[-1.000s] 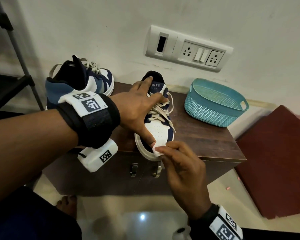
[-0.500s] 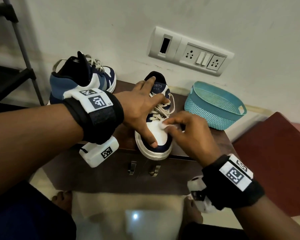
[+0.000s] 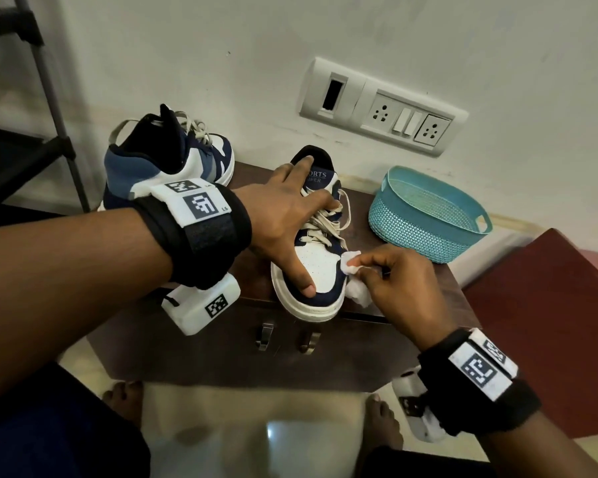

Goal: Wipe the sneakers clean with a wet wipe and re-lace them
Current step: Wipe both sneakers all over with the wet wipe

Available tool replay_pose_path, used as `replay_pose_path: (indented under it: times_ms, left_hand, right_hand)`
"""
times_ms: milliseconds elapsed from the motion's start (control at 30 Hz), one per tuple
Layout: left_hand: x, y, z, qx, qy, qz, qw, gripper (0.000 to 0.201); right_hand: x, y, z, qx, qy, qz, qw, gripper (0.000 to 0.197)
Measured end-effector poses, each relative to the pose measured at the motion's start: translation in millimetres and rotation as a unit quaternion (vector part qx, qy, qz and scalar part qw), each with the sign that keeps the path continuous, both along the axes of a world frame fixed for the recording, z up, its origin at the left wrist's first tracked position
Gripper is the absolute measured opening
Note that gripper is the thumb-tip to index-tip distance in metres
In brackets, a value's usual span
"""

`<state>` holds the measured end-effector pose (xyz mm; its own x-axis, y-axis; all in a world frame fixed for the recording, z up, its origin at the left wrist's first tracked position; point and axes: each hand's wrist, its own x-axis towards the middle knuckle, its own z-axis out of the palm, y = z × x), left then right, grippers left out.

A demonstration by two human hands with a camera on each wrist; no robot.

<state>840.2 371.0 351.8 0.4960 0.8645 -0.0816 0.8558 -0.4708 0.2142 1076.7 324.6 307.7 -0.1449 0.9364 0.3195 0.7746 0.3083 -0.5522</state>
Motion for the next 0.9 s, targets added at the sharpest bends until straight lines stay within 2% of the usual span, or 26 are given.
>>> replay_pose_path:
  times_ms: [133,200,300,467,567,633,700,833,900]
  left_hand:
    - [-0.8,0.3,-1.0,-0.002,0.006,0.002,1.0,0.137]
    - [0.2,0.3,-1.4,-0.002,0.006,0.001,1.0,0.137]
    - [-0.7,1.8,-2.8,-0.001,-0.001,-0.002,1.0,0.138]
    - [-1.3,2.8,-4.0,0.0,0.001,-0.001,1.0,0.139]
    - [-1.1,2.9,-4.6,-0.001,-0.005,-0.004,1.0,0.139]
    - [-2.0,3.8,-5.3,-0.007,-0.008,-0.004,1.0,0.138]
    - [-3.1,4.0,-5.3,-0.011,-0.006,-0.002,1.0,0.138]
    - [-3.5,4.3,-6.1,-0.003,0.002,0.002,1.0,0.14]
    - [-2.0,4.6,-5.7,0.001,0.004,-0.003,1.0,0.14]
  right_hand:
    - [-4.8,-7.3,-19.5,-0.032,0.173,-0.037,0.984,0.018]
    - [-13.2,-13.6,-27.5,-0.041,0.224,-0.054,0.972,0.023]
    - [-25.0,-34.0,-34.1,0.003,0.215,-0.075,0.974,0.031]
    - [-39.8,-72.5,-40.4,0.098,0.152,-0.078,0.98,0.023]
    - [-33.2,-38.4,-33.4,0.06,0.121,-0.113,0.984,0.018]
    - [-27.3,-13.4,-25.7,-0.005,0.137,-0.127,0.982,0.013]
    - [-26.4,-6.3,-24.5,-0.026,0.163,-0.122,0.979,0.014]
    - [-34.2,-50.9,-37.7,0.028,0.189,-0.098,0.977,0.031]
    - [-41.0,-80.7,-43.7,0.069,0.19,-0.063,0.977,0.029]
